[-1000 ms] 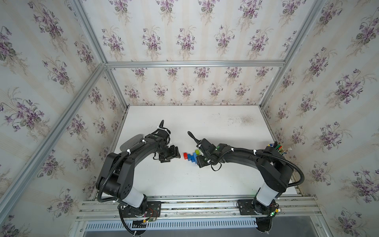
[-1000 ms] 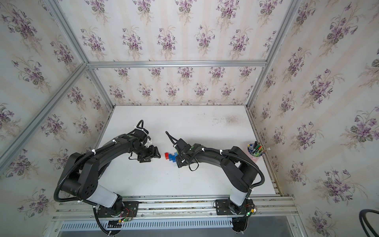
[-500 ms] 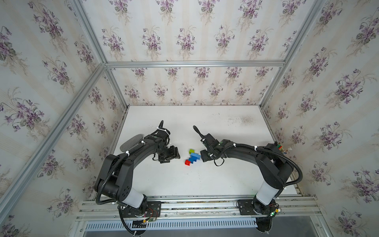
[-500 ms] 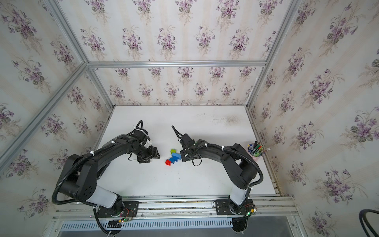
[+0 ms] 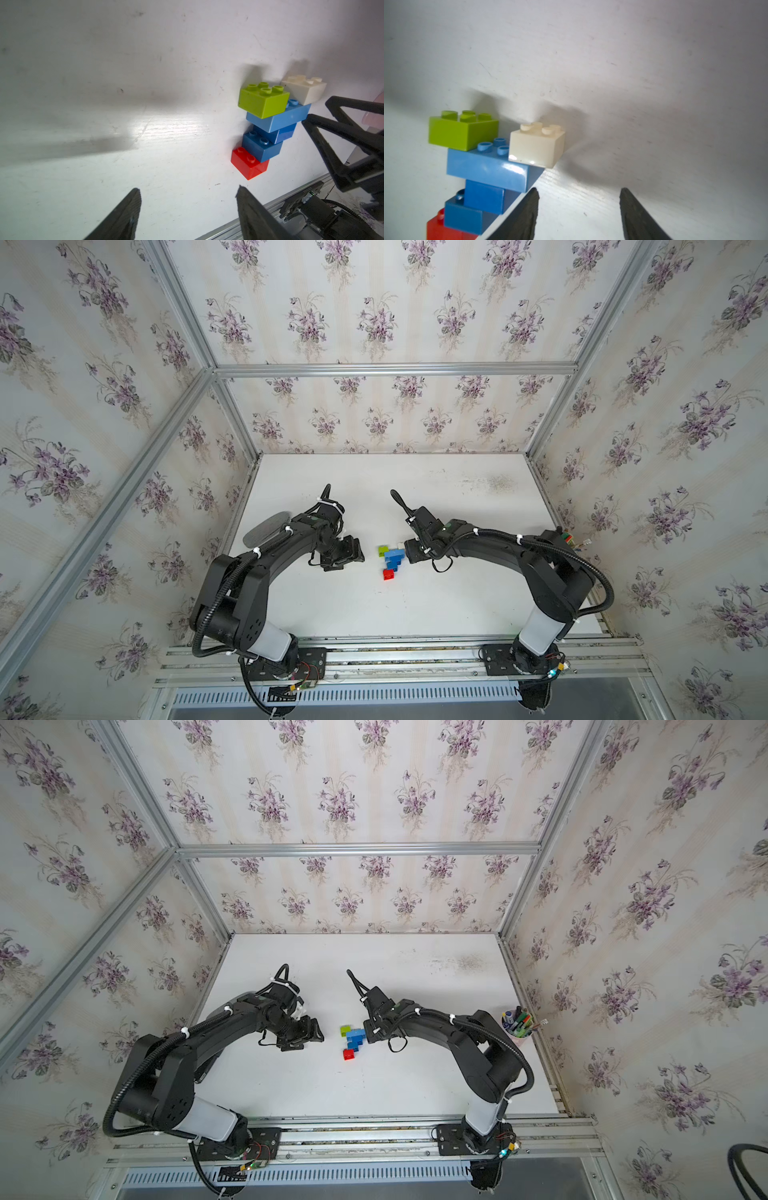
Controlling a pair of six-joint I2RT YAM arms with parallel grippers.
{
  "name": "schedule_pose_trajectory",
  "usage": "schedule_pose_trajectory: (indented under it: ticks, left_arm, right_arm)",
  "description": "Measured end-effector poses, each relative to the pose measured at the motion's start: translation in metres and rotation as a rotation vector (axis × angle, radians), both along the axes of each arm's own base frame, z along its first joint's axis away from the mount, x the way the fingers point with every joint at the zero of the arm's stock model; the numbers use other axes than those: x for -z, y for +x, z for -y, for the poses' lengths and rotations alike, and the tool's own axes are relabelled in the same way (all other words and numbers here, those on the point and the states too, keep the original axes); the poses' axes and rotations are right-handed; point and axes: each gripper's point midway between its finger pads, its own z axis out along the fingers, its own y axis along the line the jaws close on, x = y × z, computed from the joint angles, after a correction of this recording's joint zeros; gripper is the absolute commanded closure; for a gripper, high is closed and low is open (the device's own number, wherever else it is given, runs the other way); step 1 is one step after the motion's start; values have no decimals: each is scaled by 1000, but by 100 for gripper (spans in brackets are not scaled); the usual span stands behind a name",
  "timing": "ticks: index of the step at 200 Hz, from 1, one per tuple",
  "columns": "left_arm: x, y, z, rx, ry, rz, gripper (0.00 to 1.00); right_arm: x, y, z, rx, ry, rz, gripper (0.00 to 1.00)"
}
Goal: Assemble the letter y with lego
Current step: Adjust the lego brick at the center of the board, then reset both arms
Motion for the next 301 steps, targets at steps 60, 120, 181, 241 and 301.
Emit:
schedule_pose_trajectory:
  ticks: [60,120,181,241,301]
  left_arm:
    - [-34,34,1,0,23,138,1]
    - [-94,97,-26,-37,186,420,1]
    - [-96,125,-103,-111,540,659,1]
    - [-49,114,-165,-184,739,755,1]
    - [-12,117,-165,-192,705,905,1]
  right_arm:
    - [-55,34,34,122,98,117,0]
    - [-105,111,117,382,133,347,0]
    - [-108,136,227,683,-77,621,0]
    - [-63,105,272,720,-252,725,0]
    - [-82,113,282,691,-192,882,0]
